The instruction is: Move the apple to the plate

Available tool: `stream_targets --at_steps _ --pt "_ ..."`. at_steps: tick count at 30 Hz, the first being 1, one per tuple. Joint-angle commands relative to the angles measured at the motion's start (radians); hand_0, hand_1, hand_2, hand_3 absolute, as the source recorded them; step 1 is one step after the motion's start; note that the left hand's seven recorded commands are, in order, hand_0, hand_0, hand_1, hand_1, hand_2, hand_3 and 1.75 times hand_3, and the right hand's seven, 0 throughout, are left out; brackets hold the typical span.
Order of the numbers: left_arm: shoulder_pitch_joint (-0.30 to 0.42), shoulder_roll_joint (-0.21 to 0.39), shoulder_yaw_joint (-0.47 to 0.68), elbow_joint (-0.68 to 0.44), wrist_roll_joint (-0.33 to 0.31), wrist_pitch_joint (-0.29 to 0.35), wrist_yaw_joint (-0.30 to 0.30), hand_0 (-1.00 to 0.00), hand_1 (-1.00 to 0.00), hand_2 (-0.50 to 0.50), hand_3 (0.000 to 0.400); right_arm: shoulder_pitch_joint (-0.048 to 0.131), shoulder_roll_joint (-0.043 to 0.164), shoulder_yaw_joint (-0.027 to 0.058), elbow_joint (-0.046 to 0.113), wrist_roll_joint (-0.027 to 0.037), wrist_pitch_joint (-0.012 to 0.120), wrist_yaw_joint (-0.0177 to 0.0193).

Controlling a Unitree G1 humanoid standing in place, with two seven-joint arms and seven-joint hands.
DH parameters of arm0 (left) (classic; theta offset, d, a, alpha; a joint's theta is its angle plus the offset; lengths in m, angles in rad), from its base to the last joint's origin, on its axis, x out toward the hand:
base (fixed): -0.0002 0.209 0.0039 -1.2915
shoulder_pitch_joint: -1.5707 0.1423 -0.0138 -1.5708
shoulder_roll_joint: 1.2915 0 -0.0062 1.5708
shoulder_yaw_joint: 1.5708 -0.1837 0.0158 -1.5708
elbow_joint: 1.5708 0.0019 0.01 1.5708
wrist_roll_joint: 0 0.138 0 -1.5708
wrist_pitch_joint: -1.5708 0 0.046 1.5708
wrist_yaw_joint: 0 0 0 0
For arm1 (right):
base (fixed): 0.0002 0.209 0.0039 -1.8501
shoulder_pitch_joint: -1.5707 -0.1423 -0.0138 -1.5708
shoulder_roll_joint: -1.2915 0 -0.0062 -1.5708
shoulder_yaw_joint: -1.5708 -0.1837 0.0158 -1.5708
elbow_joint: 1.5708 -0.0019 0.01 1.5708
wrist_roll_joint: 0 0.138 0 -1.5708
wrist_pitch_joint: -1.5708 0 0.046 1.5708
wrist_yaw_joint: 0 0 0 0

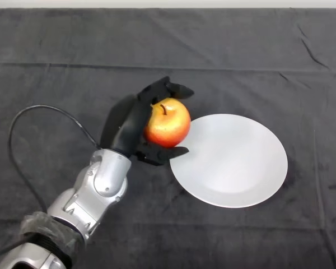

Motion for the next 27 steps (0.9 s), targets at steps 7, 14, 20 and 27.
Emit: stream_targets --at_steps 7,14,20,27 --pt "-0.071 -0.017 -0.079 -0.049 0.006 0.007 0.021 -1.0 -1.0 0.0 0.4 0.013 0.0 -0.0011 -0.039 0.0179 0.0 -0.0028" --pt "-0.112 -0.051 -0.148 -0.009 -0.019 0.015 0.035 -1.0 -1.0 0.0 0.4 0.013 0.0 -0.0011 -0.039 0.018 0.0 -0.003" --pt "-0.147 -0.081 -0.231 0.034 -0.052 0.018 0.054 -1.0 -1.0 0.0 0.4 0.013 0.0 -0.0014 -0.038 0.0181 0.0 -0.0027" --pt "-0.171 -0.093 -0.324 0.081 -0.101 -0.003 0.062 -1.0 -1.0 0.0 0.4 0.012 -0.001 -0.0019 -0.036 0.0185 0.0 -0.002"
